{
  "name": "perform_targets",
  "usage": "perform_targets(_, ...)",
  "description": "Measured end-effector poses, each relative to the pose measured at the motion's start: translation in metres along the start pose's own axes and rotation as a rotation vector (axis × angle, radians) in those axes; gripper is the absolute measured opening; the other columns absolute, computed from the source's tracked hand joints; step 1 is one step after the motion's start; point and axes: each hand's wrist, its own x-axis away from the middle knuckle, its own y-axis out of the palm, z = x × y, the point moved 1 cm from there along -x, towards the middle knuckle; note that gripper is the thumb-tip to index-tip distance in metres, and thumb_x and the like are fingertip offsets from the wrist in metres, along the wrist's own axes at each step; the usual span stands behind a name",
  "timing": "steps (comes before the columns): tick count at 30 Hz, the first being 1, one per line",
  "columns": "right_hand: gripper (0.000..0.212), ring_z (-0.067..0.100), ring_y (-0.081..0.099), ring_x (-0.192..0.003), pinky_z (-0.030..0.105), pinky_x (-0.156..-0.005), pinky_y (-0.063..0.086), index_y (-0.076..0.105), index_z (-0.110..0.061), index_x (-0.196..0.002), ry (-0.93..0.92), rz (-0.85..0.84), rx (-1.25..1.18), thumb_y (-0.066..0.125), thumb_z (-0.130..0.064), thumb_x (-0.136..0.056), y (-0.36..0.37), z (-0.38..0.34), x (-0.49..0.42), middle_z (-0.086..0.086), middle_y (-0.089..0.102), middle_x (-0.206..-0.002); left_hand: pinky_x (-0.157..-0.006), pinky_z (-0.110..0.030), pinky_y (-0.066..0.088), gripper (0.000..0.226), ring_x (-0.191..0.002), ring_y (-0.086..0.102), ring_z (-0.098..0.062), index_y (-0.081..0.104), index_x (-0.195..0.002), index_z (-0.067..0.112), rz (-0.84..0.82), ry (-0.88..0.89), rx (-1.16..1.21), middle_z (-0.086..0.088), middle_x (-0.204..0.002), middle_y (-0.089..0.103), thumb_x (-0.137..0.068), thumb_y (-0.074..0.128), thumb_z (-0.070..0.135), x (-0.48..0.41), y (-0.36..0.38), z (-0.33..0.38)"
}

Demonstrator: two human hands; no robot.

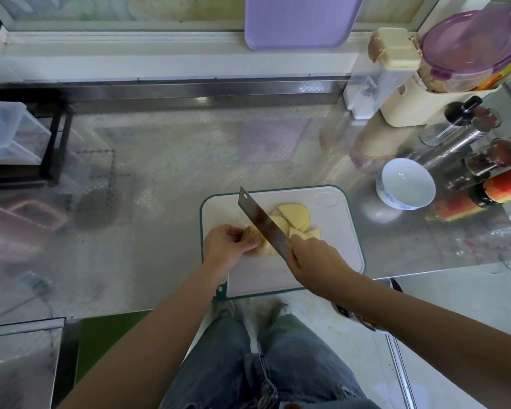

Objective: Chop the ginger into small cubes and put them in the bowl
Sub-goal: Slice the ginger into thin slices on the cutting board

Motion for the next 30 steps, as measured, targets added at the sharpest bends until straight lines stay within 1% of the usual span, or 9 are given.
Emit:
perform_targets(5,0.021,0.01,0.036,-0.051,0.023,-0.046,0.022,0.039,-0.014,-0.086,0.028,-0.034,-0.012,0.036,-0.027,-0.102,0.017,-0.003,-0.009,-0.003,0.037,-0.063,-0.079,-0.032,0.057,0.04,-0.083,0.069,-0.017,0.069,-0.095,0.014,-0.025,0.01,-0.009,-0.003,-0.091,0.072,-0.062,0.089,0.025,0.0,-0.001,0.001)
perform_targets(10,0.026,0.019,0.045,-0.058,0.028,-0.052,0.033,0.04,-0.012,-0.084,0.038,-0.034,-0.077,0.034,-0.029,-0.103,0.03,-0.006,-0.03,0.001,0.043,-0.066,-0.073,-0.024,0.054,0.037,-0.079,0.068,-0.009,0.07,-0.094,0.016,-0.027,0.016,-0.008,0.004,-0.085,0.071,-0.064,0.089,0.025,0.0,-0.001,0.002)
perform_targets(14,0.024,0.026,0.054,-0.066,0.036,-0.06,0.045,0.044,-0.011,-0.09,0.068,-0.017,-0.12,0.034,-0.029,-0.103,0.045,-0.008,-0.032,0.009,0.056,-0.077,-0.081,-0.03,0.055,0.043,-0.083,0.067,-0.013,0.07,-0.1,0.012,-0.02,0.013,-0.023,0.001,-0.089,0.071,-0.064,0.088,0.026,-0.001,-0.002,0.002)
perform_targets(16,0.026,0.026,0.057,-0.069,0.039,-0.065,0.049,0.047,-0.012,-0.092,0.094,0.003,-0.158,0.034,-0.032,-0.103,0.044,-0.001,-0.031,0.007,0.055,-0.077,-0.083,-0.031,0.055,0.046,-0.085,0.067,-0.012,0.07,-0.104,0.012,-0.025,0.019,-0.048,0.002,-0.091,0.071,-0.065,0.088,0.029,0.001,-0.002,0.001)
perform_targets(21,0.025,0.015,0.045,-0.055,0.025,-0.052,0.032,0.041,-0.017,-0.082,0.045,0.065,-0.196,0.037,-0.031,-0.102,0.026,0.004,-0.028,-0.004,0.044,-0.063,-0.083,-0.026,0.054,0.047,-0.086,0.066,-0.008,0.069,-0.109,0.016,-0.031,0.02,-0.066,0.007,-0.095,0.07,-0.068,0.085,0.034,0.004,-0.003,0.001)
perform_targets(24,0.027,0.019,0.042,-0.051,0.031,-0.052,0.031,0.041,-0.015,-0.081,0.005,0.131,-0.188,0.037,-0.033,-0.1,0.004,0.003,-0.021,-0.003,0.042,-0.059,-0.084,-0.025,0.053,0.051,-0.088,0.067,-0.009,0.069,-0.109,0.015,-0.023,0.033,-0.07,0.005,-0.099,0.072,-0.066,0.086,0.037,0.005,-0.003,-0.002)
perform_targets(26,0.028,0.024,0.046,-0.054,0.032,-0.054,0.036,0.043,-0.015,-0.081,-0.026,0.132,-0.154,0.036,-0.033,-0.1,-0.01,0.003,-0.016,-0.001,0.043,-0.06,-0.086,-0.026,0.053,0.053,-0.09,0.068,-0.01,0.07,-0.11,0.014,-0.019,0.041,-0.073,0.002,-0.101,0.073,-0.066,0.086,0.038,0.007,-0.003,-0.002)
perform_targets(28,0.028,0.028,0.05,-0.06,0.034,-0.057,0.04,0.044,-0.014,-0.083,-0.037,0.096,-0.095,0.035,-0.034,-0.101,-0.016,0.003,-0.011,0.002,0.046,-0.065,-0.082,-0.022,0.052,0.053,-0.09,0.067,-0.01,0.07,-0.111,0.013,-0.012,0.045,-0.088,0.002,-0.102,0.073,-0.067,0.086,0.038,0.008,-0.002,-0.001)
perform_targets(30,0.026,0.026,0.048,-0.062,0.033,-0.058,0.037,0.042,-0.015,-0.085,-0.035,0.06,-0.053,0.034,-0.034,-0.101,-0.017,0.001,-0.008,0.0,0.042,-0.065,-0.075,-0.016,0.05,0.052,-0.086,0.067,-0.008,0.071,-0.109,0.012,0.004,0.048,-0.079,0.002,-0.1,0.073,-0.066,0.086,0.036,0.008,-0.002,0.0)
